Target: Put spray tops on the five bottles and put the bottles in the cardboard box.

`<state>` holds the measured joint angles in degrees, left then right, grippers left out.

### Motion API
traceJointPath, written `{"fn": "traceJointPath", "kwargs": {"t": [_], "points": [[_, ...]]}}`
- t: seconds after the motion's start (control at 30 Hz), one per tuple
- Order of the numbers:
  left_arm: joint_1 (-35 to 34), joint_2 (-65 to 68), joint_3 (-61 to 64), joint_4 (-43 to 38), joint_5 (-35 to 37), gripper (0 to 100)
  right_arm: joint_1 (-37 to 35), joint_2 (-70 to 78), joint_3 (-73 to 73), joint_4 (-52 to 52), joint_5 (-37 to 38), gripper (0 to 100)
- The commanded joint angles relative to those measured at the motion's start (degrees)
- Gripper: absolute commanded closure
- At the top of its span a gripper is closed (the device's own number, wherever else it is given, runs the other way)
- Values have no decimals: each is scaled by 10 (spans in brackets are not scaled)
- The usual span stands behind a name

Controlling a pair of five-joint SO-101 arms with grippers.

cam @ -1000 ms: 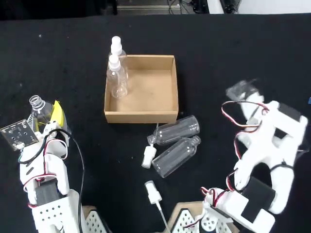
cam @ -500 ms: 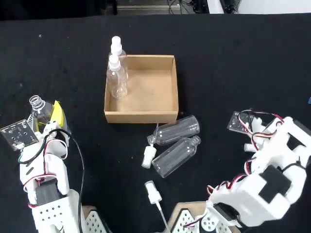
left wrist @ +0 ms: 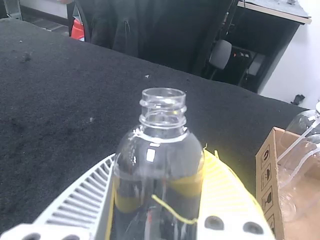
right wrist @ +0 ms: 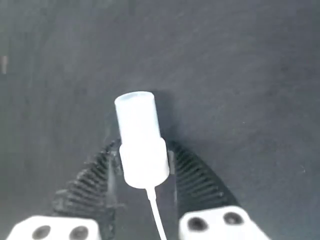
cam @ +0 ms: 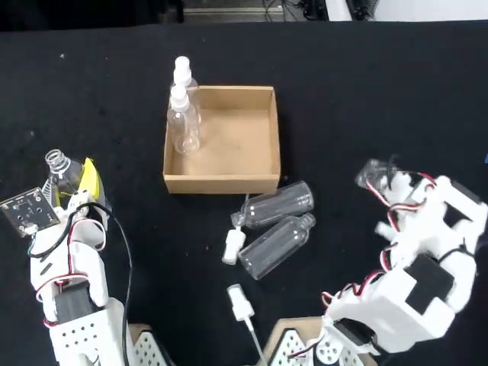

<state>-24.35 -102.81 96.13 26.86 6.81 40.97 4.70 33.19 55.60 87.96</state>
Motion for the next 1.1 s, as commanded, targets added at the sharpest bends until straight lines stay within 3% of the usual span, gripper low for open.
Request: {"fn": "traceJointPath", "kwargs": {"t": [0.0, 0.1, 0.2, 0.33, 0.43, 0.63, 0.77, 0.97, 1.07], "points": [[5, -7, 13, -11, -4, 877, -42, 0, -70, -4, -282, 987], [5, -7, 13, -11, -4, 877, -39, 0, -87, -3, -460, 988], [5, -7, 13, -11, -4, 877, -30, 1, -84, 1, -556, 982], [5, -7, 13, -11, -4, 877, -35, 33, -81, 48, -530, 812], [5, -7, 13, -11, -4, 877, -49, 64, -90, 76, -444, 698], [5, -7, 13, -11, -4, 877, -46, 116, -153, 107, -336, 812], [6, -7, 13, -13, -4, 877, -44, 131, -168, 107, -313, 995], [6, -8, 10, -15, 1, 877, -53, 42, -191, 193, -315, 988], [6, -9, 12, -39, -4, 877, -74, -42, -213, 257, -382, 988]]}}
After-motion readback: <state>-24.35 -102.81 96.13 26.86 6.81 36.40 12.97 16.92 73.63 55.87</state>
